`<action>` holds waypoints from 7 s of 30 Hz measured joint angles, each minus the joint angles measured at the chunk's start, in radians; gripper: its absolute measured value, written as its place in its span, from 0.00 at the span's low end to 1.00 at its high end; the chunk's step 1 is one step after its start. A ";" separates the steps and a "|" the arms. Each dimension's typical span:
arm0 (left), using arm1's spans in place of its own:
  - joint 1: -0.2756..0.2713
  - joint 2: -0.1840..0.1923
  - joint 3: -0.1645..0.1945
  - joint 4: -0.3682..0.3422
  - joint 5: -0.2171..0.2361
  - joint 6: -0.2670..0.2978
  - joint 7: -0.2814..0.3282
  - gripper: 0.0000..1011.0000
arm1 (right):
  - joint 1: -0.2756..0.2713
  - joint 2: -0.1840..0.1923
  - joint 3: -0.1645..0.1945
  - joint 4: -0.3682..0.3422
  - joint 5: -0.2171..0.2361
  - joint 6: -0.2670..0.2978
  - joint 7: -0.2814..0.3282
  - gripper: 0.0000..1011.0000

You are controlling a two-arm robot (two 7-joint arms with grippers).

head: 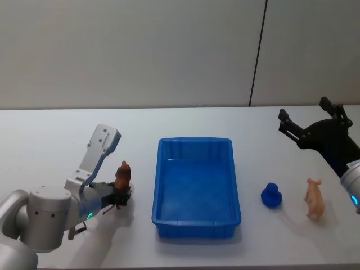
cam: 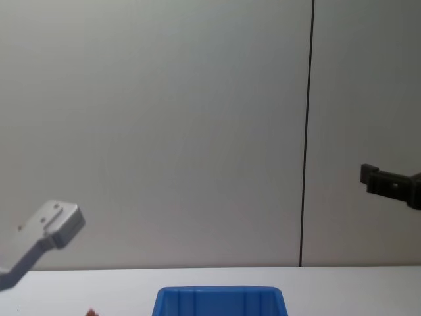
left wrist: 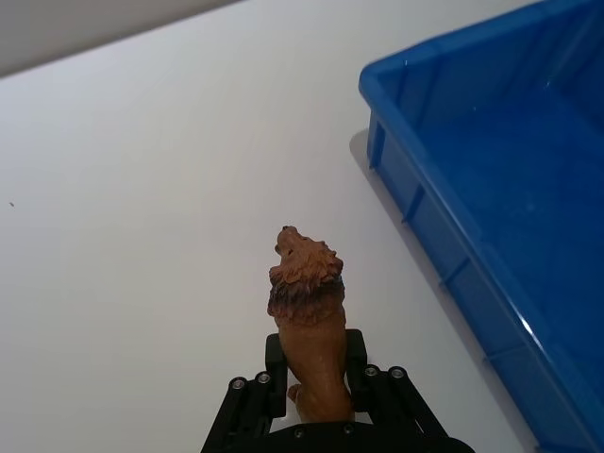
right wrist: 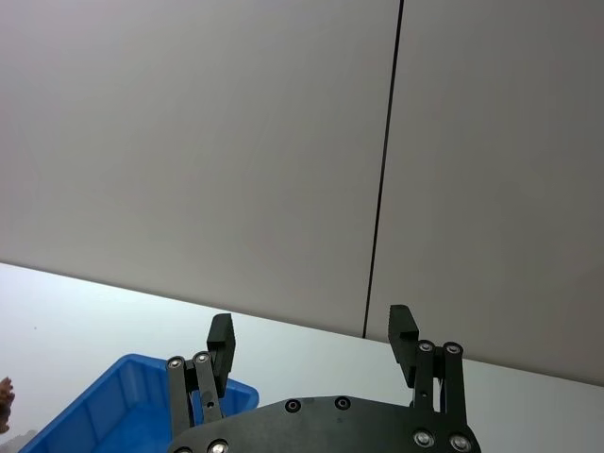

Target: Pick up the two dolls from the table and place them into the box.

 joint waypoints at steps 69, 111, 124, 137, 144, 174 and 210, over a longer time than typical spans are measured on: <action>-0.138 -0.047 -0.009 0.001 -0.070 -0.455 -0.539 0.99 | 0.000 0.000 0.000 0.000 0.000 0.000 0.000 0.99; 0.000 0.039 -0.032 -0.145 0.255 -0.577 0.009 0.99 | -0.048 0.000 0.031 -0.002 0.064 0.132 -0.174 0.99; 0.010 0.044 -0.034 -0.153 0.284 -0.583 0.054 0.99 | -0.083 -0.017 0.040 0.021 0.104 0.208 -0.275 0.99; 0.013 0.046 -0.036 -0.155 0.294 -0.585 0.069 0.99 | -0.091 -0.046 0.032 0.083 0.110 0.244 -0.309 0.99; 0.014 0.046 -0.036 -0.156 0.297 -0.586 0.073 0.99 | -0.082 -0.067 0.024 0.142 0.107 0.253 -0.308 0.99; 0.015 0.047 -0.036 -0.157 0.300 -0.586 0.078 0.99 | -0.004 -0.130 0.011 0.340 0.080 0.234 -0.247 0.64; 0.015 0.047 -0.036 -0.157 0.300 -0.586 0.078 0.99 | 0.032 -0.162 -0.010 0.254 0.031 0.136 -0.081 0.37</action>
